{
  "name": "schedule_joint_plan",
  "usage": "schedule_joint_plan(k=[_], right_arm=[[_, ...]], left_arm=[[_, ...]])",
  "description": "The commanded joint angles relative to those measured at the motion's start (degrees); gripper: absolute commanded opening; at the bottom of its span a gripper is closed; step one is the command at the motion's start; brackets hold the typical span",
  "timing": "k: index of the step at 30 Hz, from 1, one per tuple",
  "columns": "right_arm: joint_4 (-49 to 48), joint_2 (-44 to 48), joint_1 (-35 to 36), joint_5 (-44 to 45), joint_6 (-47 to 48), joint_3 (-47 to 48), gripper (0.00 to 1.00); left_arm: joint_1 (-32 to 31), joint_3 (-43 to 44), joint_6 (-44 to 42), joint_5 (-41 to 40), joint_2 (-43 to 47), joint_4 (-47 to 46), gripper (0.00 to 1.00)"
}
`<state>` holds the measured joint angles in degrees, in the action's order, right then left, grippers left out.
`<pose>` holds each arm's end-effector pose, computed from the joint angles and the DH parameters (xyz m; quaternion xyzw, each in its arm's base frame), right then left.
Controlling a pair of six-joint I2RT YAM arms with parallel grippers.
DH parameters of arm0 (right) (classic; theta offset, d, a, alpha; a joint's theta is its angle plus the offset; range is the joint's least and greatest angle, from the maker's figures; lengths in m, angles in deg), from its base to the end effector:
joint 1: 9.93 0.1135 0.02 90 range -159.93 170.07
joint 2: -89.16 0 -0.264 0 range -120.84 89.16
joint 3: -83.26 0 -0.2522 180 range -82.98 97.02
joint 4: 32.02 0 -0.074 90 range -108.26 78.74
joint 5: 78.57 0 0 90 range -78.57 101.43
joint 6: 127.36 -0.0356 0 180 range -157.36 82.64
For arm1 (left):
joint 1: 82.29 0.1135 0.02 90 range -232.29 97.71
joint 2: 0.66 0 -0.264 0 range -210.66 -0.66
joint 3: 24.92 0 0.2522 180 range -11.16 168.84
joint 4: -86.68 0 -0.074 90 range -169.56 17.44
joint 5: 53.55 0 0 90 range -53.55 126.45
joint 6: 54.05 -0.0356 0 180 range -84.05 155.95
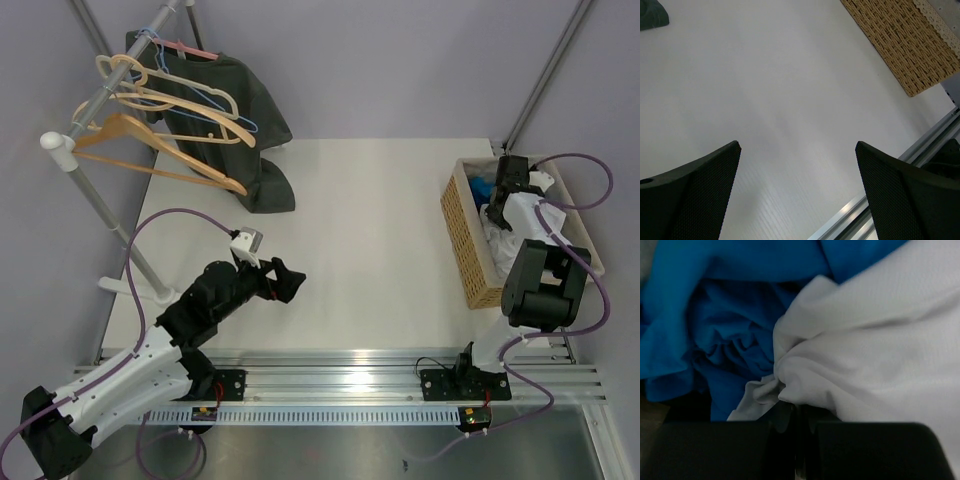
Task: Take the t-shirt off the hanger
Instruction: Place the T-shirt in the bin.
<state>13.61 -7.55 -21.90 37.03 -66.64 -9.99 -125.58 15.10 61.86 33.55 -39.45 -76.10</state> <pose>0.3482 -0.0895 0.2445 0.3895 0.8487 -0.1658 0.3170 0.1262 -0.1164 0.2541 0.1056 0.7915 -0.3250 0.5067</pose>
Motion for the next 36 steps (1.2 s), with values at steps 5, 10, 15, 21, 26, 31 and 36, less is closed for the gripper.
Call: schedule_joint_plan(k=[5,10,15,21,26,31,36], right_arm=[[-7.5,-6.4,-5.0,-20.3,-3.2,-4.0,0.09],[-7.3,-7.0,-5.2,-21.8,-2.0,-3.5,0.24],[-2.2,-3.3,-5.1,-21.7,-1.0,-0.5,0.55],[10.9,6.5,-5.1,-19.8,-1.3,9.9,0.96],[15.8,11.9,-5.1,-25.1,-2.5,19.0,0.99],[8.7,19.2,-3.9,-36.2,-8.7,13.3,0.99],[-0.4,26.3,13.9,-29.7,-8.3,6.7,0.99]], left_arm=[[-0.3,2.5,-0.5,-1.8,0.0,-1.3,0.99],[-0.4,2.6,-0.6,-2.0,-0.2,-1.2,0.99],[-0.3,2.5,-0.7,-2.5,-0.1,-1.0,0.99],[-0.3,2.7,-0.9,-1.8,-0.8,-1.1,0.99],[-0.3,2.6,-1.0,-1.5,-0.7,-1.4,0.99],[-0.3,2.5,-1.0,-1.1,-0.7,-1.8,0.99],[-0.3,2.3,-0.6,0.3,-0.8,-2.6,0.99]])
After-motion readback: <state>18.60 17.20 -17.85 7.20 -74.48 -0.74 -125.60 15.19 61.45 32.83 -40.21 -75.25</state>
